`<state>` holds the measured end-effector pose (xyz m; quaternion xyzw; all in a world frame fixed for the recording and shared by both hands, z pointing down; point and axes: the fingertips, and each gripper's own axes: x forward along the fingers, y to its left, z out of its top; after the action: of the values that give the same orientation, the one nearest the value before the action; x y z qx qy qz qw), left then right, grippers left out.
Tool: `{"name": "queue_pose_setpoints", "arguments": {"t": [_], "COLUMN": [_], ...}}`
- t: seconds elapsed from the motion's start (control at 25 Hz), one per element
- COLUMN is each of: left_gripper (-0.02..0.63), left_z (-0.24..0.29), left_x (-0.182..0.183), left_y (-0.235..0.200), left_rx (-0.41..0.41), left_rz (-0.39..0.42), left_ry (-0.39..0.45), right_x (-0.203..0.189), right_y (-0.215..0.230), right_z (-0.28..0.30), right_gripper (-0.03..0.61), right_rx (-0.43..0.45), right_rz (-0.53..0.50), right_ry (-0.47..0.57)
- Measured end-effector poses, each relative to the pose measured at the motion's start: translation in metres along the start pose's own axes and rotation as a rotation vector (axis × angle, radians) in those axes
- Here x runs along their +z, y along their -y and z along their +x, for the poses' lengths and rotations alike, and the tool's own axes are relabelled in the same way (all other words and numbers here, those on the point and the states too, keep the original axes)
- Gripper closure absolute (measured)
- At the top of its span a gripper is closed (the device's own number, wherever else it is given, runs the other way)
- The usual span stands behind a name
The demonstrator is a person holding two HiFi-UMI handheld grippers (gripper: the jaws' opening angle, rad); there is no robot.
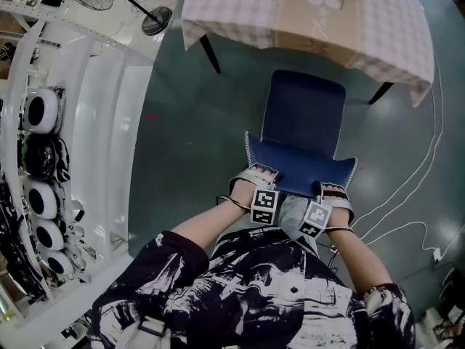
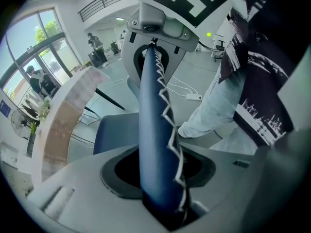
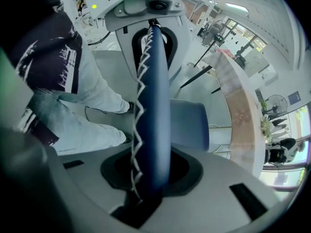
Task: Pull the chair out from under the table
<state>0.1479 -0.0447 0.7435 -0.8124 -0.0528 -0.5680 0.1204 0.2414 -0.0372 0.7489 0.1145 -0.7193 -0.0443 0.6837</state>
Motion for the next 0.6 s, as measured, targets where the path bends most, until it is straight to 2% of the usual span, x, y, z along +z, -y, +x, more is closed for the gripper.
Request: {"name": "queue_pose_setpoints", "arguments": {"t": [0.6], "left_gripper": [0.428], "left_z": [0.0], "left_x": [0.002], "left_y": [0.051], "left_rx": [-0.021], "left_rz": [-0.007], "left_ry": [-0.005], "right_x": [0.004], "right_y": [-0.049], "right_z": [-0.005], "right_gripper": [0.474], "right_rx": [0.004], "right_rz": [-0.01], "right_ry": [0.007]}}
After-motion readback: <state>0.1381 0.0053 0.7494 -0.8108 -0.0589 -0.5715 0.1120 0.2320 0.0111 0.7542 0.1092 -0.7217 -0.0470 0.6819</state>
